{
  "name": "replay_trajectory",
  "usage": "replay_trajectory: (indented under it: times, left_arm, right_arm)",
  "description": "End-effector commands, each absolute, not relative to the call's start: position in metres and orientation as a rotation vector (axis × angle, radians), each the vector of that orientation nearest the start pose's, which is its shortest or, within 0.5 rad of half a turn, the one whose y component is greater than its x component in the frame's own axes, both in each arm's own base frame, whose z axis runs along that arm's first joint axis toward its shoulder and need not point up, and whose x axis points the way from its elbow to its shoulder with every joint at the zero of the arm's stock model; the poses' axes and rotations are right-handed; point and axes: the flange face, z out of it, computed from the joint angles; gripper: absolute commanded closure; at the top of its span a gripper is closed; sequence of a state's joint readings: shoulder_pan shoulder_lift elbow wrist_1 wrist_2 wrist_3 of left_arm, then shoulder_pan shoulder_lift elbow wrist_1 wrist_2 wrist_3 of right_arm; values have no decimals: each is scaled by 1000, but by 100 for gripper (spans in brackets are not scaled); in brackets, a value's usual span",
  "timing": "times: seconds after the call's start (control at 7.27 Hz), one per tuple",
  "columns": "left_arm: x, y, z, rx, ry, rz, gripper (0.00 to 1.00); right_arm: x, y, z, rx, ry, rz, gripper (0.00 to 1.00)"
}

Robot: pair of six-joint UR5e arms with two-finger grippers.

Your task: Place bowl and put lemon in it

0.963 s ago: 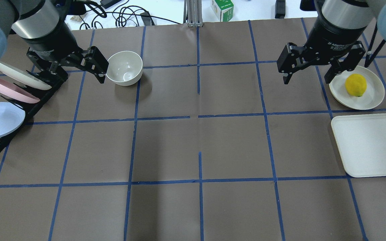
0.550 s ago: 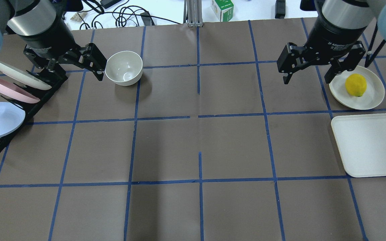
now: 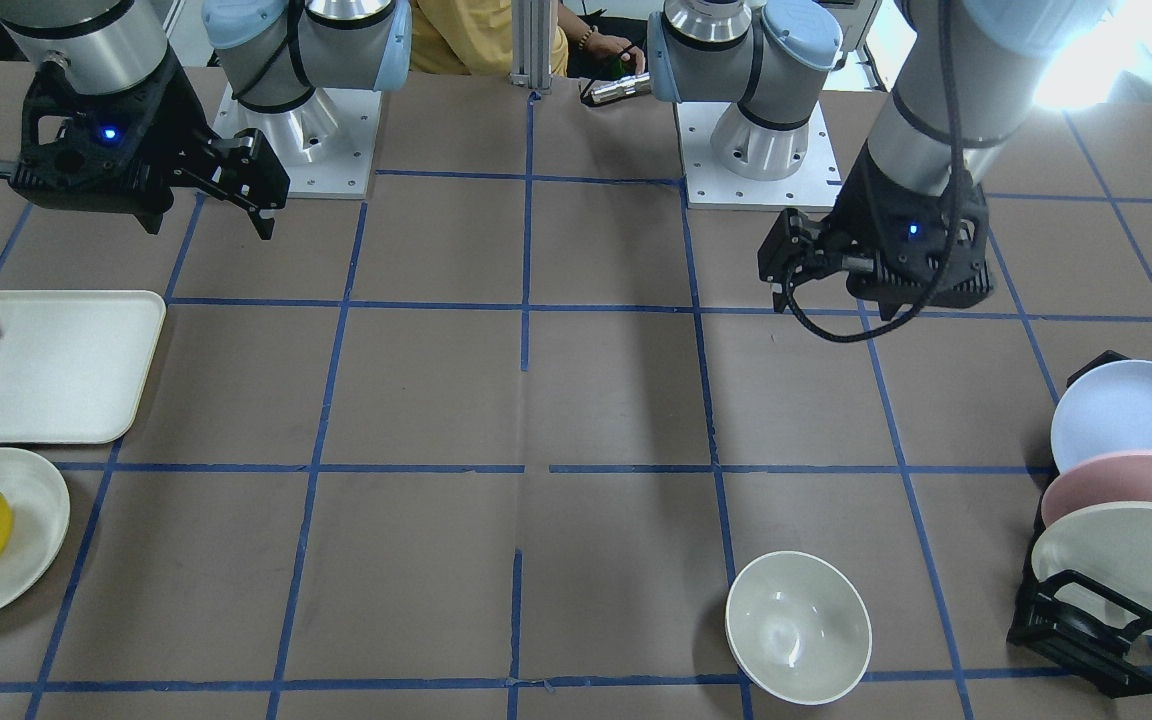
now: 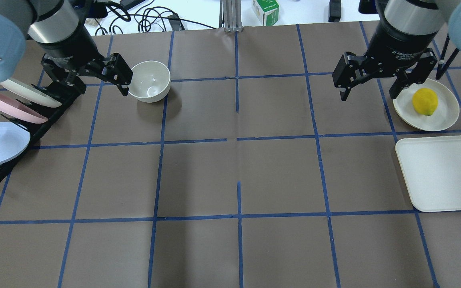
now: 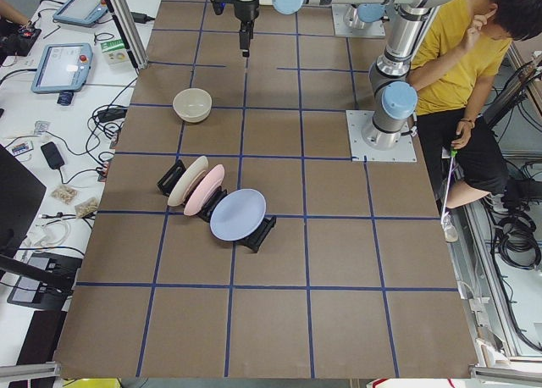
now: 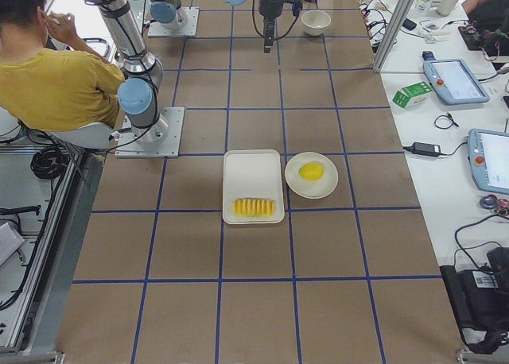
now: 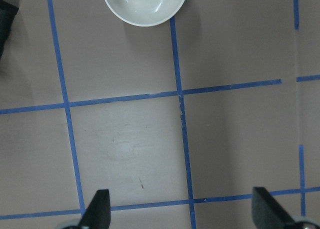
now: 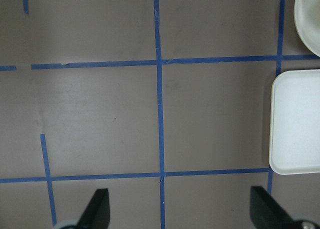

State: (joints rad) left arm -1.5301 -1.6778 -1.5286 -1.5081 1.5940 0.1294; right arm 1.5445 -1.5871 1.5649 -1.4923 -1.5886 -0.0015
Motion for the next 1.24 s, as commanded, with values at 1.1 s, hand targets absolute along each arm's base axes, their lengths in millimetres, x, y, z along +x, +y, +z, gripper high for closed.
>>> replay_trajectory:
  times: [1.1]
  left_arm:
    - [-15, -745, 203, 108, 3182, -49, 0]
  right_arm:
    - [-163, -606, 318, -23, 3226, 43, 0]
